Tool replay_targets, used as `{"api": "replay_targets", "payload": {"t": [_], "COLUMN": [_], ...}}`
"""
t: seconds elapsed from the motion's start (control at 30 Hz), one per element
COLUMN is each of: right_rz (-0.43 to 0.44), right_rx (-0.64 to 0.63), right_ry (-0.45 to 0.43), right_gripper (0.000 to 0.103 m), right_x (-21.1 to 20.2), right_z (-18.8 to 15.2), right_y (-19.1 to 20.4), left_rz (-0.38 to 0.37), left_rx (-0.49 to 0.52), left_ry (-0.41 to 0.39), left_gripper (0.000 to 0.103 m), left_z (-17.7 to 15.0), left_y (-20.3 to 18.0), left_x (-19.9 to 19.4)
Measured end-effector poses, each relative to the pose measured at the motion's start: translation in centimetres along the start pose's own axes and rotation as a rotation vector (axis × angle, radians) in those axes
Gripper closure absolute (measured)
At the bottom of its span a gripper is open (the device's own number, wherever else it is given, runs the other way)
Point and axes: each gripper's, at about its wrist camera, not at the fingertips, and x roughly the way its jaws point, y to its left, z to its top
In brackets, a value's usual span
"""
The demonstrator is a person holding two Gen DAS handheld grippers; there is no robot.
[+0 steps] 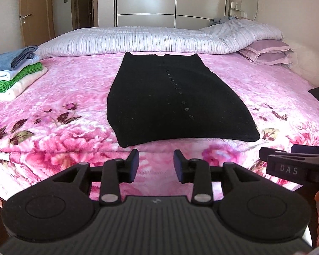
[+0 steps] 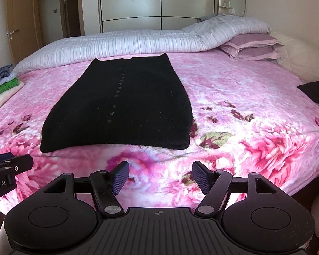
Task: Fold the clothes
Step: 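Open both grippers and pull them back from the flattened garment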
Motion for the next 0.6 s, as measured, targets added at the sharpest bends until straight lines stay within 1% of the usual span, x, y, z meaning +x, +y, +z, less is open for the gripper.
{"api": "replay_targets", "payload": {"t": [0.07,0.2,0.33,0.43,0.6], "right_rz": [-0.002,-0.013,-0.025,-0.026,-0.028], "right_rx": [-0.005,-0.031,-0.059,-0.069,-0.074], "right_ry": [-0.004,-0.030,-0.062,-0.075,-0.071], "right_gripper": [0.034,0.034,0.034,0.034,0.034], "right_x": [-0.4,-1.3,-2.2,-2.4,-1.9], "right_z": [-0.1,-0.2,-0.2,-0.1,0.0], "right_y": [0.2,0.6,0.8,0.8,0.6], "left_rz": [-0.004,-0.034,-0.029,-0.031,-0.041], "left_rx": [-0.004,-0.039,-0.038,-0.038,-0.032], "left_ry": [-0.004,-0.045,-0.057,-0.049,-0.025], "left_gripper": [0.072,0.072,0.072,0.072,0.072], "left_z": [-0.1,-0.1,-0.2,-0.2,-0.3], "left_y": [0.1,0.9,1.1,1.0,0.7], "left_x": [-0.3,-1.3,-1.5,-1.3,-0.5]}}
